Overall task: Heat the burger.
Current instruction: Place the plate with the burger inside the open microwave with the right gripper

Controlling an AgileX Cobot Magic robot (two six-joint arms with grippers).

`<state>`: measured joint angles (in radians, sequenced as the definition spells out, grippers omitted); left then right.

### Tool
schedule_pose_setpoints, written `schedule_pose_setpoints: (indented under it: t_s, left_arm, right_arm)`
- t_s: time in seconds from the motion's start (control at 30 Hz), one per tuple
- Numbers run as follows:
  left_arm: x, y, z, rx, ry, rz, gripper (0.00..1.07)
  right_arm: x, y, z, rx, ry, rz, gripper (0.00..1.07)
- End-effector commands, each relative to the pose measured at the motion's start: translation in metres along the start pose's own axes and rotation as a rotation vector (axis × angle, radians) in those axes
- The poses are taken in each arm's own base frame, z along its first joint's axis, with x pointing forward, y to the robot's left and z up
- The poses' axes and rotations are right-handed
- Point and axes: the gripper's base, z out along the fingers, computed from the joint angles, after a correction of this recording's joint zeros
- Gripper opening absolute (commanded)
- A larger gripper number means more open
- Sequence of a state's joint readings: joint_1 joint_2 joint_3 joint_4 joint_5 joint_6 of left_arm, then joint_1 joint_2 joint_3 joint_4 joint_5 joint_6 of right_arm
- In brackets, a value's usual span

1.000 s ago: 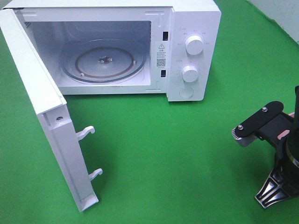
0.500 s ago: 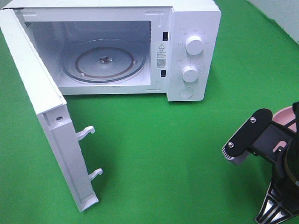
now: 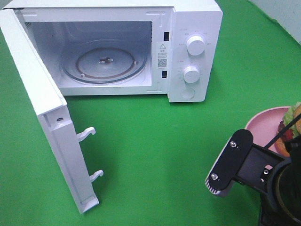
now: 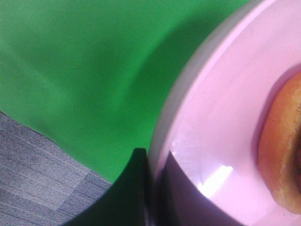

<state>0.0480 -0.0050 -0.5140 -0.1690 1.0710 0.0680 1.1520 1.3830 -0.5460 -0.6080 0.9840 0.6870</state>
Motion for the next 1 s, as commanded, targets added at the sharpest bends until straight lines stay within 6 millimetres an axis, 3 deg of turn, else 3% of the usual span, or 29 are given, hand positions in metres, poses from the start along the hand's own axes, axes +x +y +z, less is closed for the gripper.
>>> schedule_pose_setpoints:
  t_s: [0.03,1.0]
  left_arm:
    - [0.001,0.0,-0.002,0.001,-0.02,0.0,1.0]
    - [0.001,0.0,-0.002,0.001,-0.02,0.0,1.0]
  right_arm:
    - [0.0,-0.005,-0.002,0.053,-0.014,-0.048,0.0]
    - [-0.018,-0.002,-0.004,0.054,-0.211,-0.363,0.0]
